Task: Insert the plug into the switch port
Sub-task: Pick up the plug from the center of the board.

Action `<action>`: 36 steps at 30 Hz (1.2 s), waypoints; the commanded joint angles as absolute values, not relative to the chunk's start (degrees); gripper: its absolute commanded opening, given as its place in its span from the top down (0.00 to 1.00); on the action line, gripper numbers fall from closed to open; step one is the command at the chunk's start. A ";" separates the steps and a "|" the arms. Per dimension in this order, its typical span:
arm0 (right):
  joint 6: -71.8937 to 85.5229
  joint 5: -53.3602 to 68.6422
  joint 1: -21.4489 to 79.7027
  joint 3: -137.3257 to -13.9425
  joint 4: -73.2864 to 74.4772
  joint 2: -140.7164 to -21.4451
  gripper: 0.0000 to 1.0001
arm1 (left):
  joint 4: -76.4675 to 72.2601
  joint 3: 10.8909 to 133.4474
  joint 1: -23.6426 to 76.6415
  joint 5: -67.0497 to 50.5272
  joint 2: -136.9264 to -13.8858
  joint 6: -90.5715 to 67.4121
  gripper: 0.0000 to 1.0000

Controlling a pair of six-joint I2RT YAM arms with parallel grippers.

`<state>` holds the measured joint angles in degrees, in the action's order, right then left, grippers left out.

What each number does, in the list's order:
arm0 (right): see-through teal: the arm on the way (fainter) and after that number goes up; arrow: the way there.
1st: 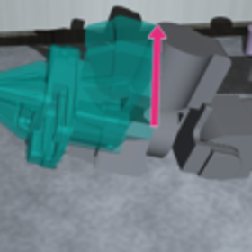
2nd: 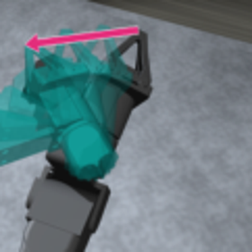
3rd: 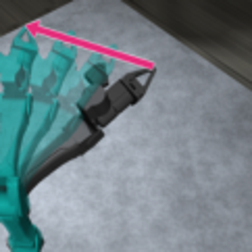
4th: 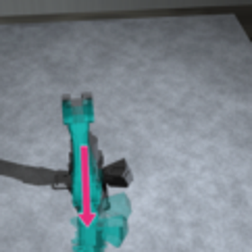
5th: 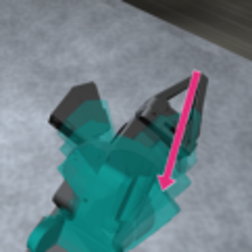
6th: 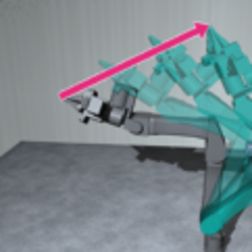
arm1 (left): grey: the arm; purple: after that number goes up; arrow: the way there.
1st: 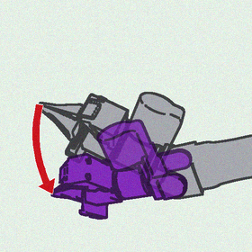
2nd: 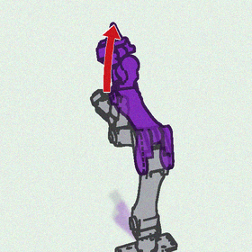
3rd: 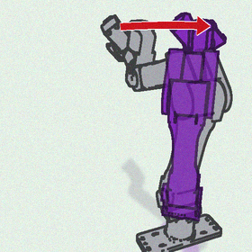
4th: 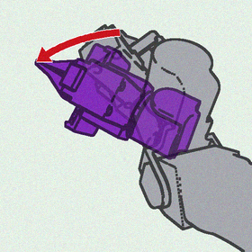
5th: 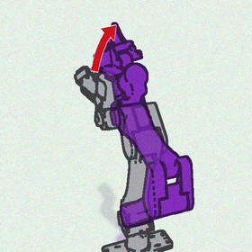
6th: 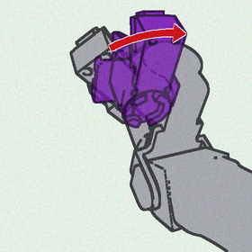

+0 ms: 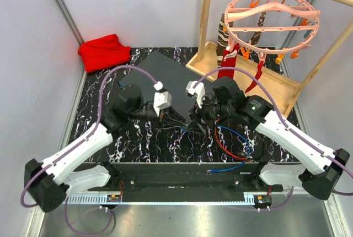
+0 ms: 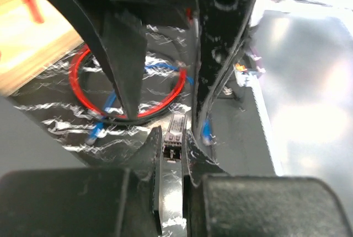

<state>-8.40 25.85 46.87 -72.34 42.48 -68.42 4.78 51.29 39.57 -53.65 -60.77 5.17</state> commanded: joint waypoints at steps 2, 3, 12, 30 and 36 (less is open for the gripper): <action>7.10 19.26 47.11 -68.21 30.07 -67.06 0.21 | -13.49 40.11 39.73 -34.57 -51.00 1.32 1.00; 9.12 17.59 46.94 -67.33 26.84 -66.45 0.17 | -15.88 38.34 39.73 -29.49 -49.76 0.27 1.00; 39.44 11.43 40.79 -51.26 1.97 -60.47 0.12 | -32.25 26.81 40.43 -13.81 -44.56 -5.71 1.00; 71.01 11.25 39.11 -42.71 -27.77 -70.48 0.26 | -42.98 26.28 41.57 -10.11 -50.53 -7.65 1.00; 73.12 13.01 39.02 -42.19 -31.81 -73.04 0.47 | -44.65 26.10 41.66 -10.20 -52.12 -7.82 1.00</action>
